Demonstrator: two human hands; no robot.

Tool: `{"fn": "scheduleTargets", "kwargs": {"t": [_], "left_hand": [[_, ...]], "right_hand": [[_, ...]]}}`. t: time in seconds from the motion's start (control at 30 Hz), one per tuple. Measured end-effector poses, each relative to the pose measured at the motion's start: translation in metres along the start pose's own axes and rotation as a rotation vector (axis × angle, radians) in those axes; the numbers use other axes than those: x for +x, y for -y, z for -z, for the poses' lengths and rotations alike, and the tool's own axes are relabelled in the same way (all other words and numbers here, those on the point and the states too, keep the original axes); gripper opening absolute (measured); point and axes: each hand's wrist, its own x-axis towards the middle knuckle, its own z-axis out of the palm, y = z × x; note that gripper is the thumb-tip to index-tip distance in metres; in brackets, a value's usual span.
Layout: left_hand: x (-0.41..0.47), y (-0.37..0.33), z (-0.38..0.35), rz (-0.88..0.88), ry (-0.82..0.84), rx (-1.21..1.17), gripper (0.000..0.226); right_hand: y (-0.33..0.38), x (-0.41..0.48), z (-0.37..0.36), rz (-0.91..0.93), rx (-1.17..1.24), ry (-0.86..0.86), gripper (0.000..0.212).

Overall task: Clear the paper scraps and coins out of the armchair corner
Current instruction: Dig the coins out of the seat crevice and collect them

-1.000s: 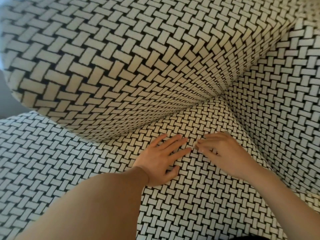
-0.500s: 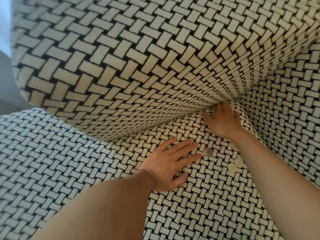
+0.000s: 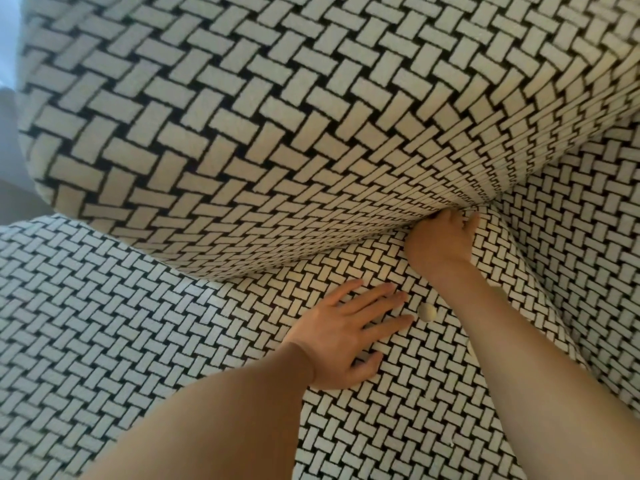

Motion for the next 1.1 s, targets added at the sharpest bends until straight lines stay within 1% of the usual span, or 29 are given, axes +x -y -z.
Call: {"fn": "scheduleTargets", "kwargs": {"t": [0.1,0.2,0.3,0.37,0.5,0.6,0.67,0.77,0.83,0.87,0.93,1.03,1.1], "left_hand": [[0.0,0.0,-0.001,-0.001,-0.006,0.001,0.062],[0.0,0.0,-0.001,-0.002,-0.019,0.002,0.062],[-0.001,-0.001,-0.001,-0.005,-0.019,0.005,0.062],[0.0,0.0,-0.001,-0.007,-0.024,0.02,0.062],[0.0,-0.001,-0.001,0.0,-0.02,0.022,0.061],[0.0,-0.001,0.0,-0.013,-0.041,0.045,0.058],[0.0,-0.001,0.001,-0.016,-0.046,0.051,0.056],[0.0,-0.001,0.001,-0.017,-0.056,0.052,0.056],[0.0,-0.001,0.001,-0.017,-0.049,0.053,0.056],[0.0,-0.001,0.001,-0.02,-0.043,0.059,0.056],[0.0,-0.001,0.001,-0.02,-0.031,0.069,0.057],[0.0,-0.001,0.0,-0.026,-0.047,0.07,0.059],[0.0,-0.001,0.0,-0.027,-0.06,0.066,0.06]], "right_hand": [[0.004,-0.004,0.007,0.071,-0.053,-0.036,0.042],[0.006,-0.011,0.011,0.196,-0.102,-0.094,0.029],[0.004,-0.018,0.014,0.274,-0.064,-0.101,0.024],[0.001,-0.023,0.009,0.316,-0.04,-0.11,0.03],[0.001,-0.036,-0.005,0.45,0.009,-0.189,0.058],[0.004,-0.047,-0.009,0.531,0.109,-0.22,0.068],[0.005,-0.05,-0.01,0.549,0.168,-0.221,0.068],[0.001,-0.048,-0.012,0.567,0.208,-0.229,0.058],[0.0,-0.046,-0.015,0.554,0.251,-0.279,0.05],[0.001,-0.046,-0.017,0.543,0.261,-0.308,0.05],[0.007,-0.044,-0.019,0.534,0.241,-0.338,0.056],[0.012,-0.042,-0.016,0.483,0.225,-0.292,0.045],[0.013,-0.039,-0.012,0.486,0.221,-0.299,0.045]]}}
